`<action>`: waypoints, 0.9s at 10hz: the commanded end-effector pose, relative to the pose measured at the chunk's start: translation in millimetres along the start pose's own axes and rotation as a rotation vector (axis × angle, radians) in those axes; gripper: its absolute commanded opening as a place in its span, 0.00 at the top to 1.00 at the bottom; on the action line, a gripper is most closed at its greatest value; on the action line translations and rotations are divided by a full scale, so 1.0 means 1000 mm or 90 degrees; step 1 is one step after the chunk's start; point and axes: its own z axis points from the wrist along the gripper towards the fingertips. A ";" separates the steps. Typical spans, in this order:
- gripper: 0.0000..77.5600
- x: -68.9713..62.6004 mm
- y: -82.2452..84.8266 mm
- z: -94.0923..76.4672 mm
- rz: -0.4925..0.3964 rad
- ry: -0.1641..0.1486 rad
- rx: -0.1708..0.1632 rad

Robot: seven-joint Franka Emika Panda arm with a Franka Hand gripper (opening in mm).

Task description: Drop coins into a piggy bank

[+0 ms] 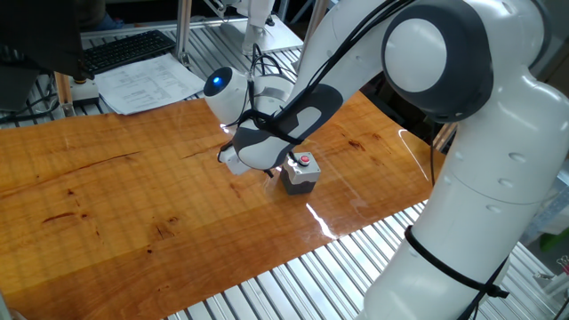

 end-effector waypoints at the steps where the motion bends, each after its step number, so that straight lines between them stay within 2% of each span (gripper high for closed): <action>1: 0.00 0.000 -0.001 -0.001 0.000 -0.001 0.000; 4: 0.00 0.000 -0.001 -0.001 0.000 -0.001 0.000; 5: 0.00 -0.008 -0.004 0.006 -0.032 -0.014 -0.003; 9: 0.00 -0.008 -0.004 0.006 -0.040 -0.021 -0.002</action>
